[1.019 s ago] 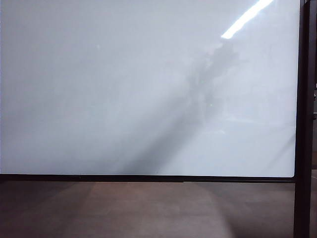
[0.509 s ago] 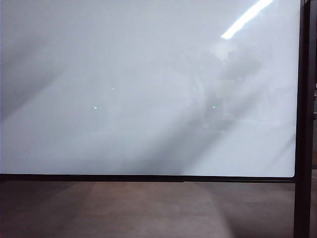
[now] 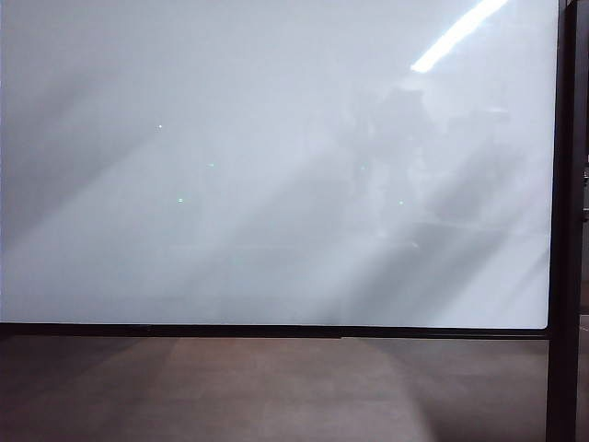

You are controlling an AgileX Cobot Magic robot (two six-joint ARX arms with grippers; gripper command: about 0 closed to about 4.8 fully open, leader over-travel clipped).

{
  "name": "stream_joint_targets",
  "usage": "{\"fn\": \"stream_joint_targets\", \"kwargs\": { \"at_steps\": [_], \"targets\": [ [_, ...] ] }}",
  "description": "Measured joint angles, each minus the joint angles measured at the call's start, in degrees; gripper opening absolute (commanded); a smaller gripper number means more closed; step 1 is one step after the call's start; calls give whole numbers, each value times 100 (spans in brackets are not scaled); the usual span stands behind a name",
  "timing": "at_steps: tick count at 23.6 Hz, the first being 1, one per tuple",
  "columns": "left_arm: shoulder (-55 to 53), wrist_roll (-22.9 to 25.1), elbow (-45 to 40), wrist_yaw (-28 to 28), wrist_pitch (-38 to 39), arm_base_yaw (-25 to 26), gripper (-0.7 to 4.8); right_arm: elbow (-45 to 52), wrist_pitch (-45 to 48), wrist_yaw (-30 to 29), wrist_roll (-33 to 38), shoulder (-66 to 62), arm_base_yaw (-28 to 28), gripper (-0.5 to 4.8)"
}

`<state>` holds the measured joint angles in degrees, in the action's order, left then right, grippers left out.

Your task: Reach to the right to find the marker pen, pick it up, and write the number 6 on the whiteboard.

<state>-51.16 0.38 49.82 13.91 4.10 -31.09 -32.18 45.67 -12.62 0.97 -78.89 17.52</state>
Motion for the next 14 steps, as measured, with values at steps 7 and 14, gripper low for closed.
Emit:
{"fn": "stream_joint_targets", "kwargs": {
  "at_steps": [7,14],
  "targets": [
    [2,-4,15,157,-2,0,-6,-164,1716,-509,79,-1578,11,265],
    [2,-4,22,254,-24,-2,-6,-1272,2100,-925,90,-3012,20,264]
  ]
}}
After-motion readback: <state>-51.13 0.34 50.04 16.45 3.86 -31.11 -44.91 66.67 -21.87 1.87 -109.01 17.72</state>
